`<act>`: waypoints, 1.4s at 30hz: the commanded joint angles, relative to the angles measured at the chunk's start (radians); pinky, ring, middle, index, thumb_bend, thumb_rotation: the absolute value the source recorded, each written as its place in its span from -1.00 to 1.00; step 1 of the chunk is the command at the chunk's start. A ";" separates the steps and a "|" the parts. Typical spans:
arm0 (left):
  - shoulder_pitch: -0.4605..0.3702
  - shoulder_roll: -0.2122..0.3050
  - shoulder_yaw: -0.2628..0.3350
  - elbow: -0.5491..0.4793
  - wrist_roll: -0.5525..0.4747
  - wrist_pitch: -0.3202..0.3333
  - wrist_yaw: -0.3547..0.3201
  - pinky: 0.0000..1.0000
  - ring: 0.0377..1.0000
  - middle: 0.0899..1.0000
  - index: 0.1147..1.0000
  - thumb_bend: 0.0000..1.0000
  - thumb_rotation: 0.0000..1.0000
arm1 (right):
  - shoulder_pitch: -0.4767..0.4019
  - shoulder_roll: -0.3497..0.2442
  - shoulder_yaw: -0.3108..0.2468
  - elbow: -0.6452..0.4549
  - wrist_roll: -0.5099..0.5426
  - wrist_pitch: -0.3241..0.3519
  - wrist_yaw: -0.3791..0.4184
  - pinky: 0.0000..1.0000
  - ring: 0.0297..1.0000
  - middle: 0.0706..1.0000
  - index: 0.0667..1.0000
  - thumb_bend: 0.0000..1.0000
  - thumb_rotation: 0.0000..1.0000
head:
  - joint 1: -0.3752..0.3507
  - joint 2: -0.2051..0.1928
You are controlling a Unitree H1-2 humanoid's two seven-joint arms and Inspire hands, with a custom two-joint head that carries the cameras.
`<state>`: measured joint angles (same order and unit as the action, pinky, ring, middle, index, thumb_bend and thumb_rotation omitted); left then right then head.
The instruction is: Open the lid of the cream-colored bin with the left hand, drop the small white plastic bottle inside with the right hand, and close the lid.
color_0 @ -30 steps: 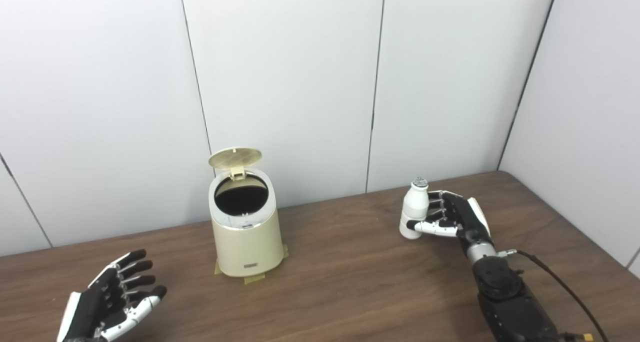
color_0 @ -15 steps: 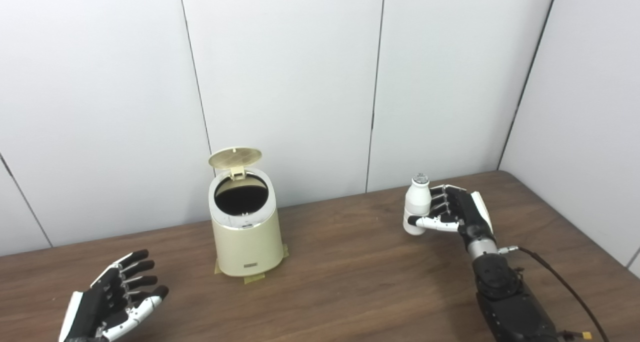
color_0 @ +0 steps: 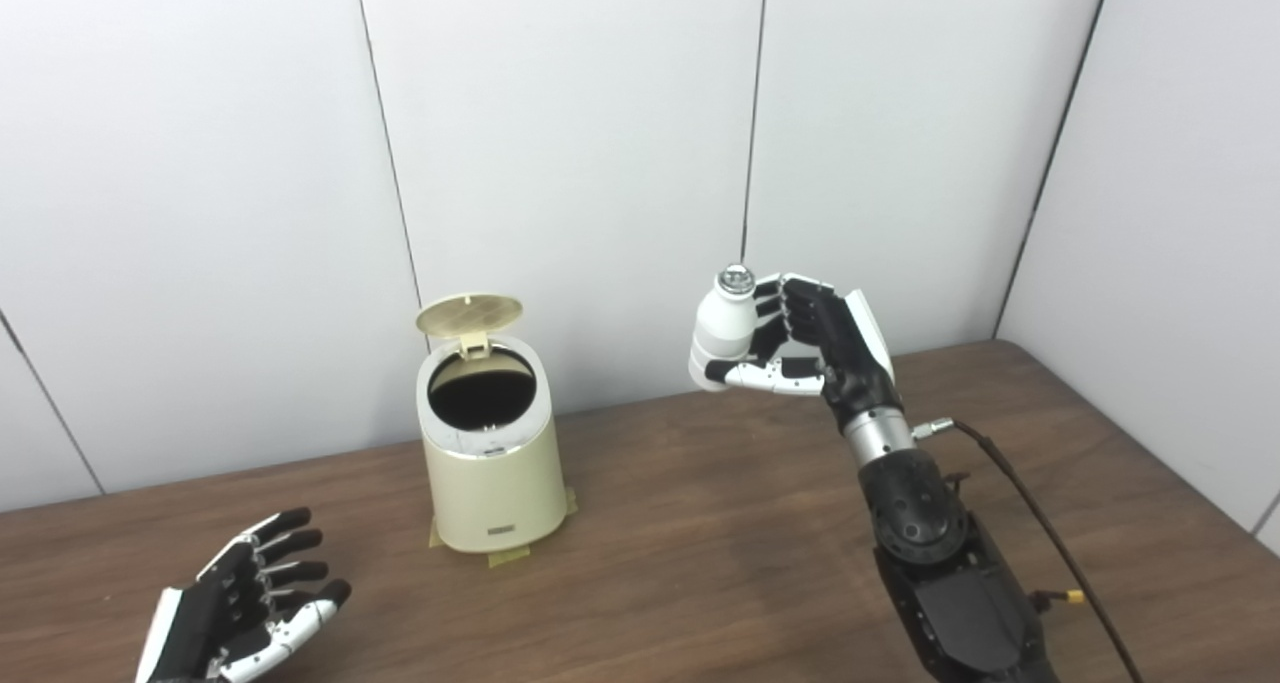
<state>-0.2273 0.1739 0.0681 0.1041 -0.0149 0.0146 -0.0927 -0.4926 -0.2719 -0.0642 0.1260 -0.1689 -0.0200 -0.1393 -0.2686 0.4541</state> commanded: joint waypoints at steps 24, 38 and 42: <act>-0.058 -0.074 -0.043 0.031 0.054 -0.107 0.064 0.31 0.32 0.40 0.51 0.38 -0.96 | -0.204 0.242 0.110 -0.006 -0.021 0.023 0.044 -0.34 -0.25 -0.12 0.01 0.03 -1.00 | 0.204 -0.020; -0.054 -0.088 -0.050 -0.006 0.059 -0.085 0.067 0.27 0.31 0.41 0.52 0.39 -0.98 | -0.244 0.251 0.118 0.137 -0.059 0.004 0.029 -0.35 -0.25 -0.15 0.02 0.03 -1.00 | 0.231 -0.003; -0.053 -0.091 -0.051 -0.013 0.059 -0.078 0.065 0.28 0.30 0.42 0.52 0.40 -0.98 | -0.261 0.241 0.114 0.180 -0.066 0.003 0.020 -0.36 -0.26 -0.15 0.02 0.03 -1.00 | 0.239 0.000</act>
<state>-0.2349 0.0849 0.0190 0.1301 0.0377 -0.0525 -0.0370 -0.6800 -0.0201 0.0545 0.3228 -0.2272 0.0283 -0.1008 -0.0307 0.4525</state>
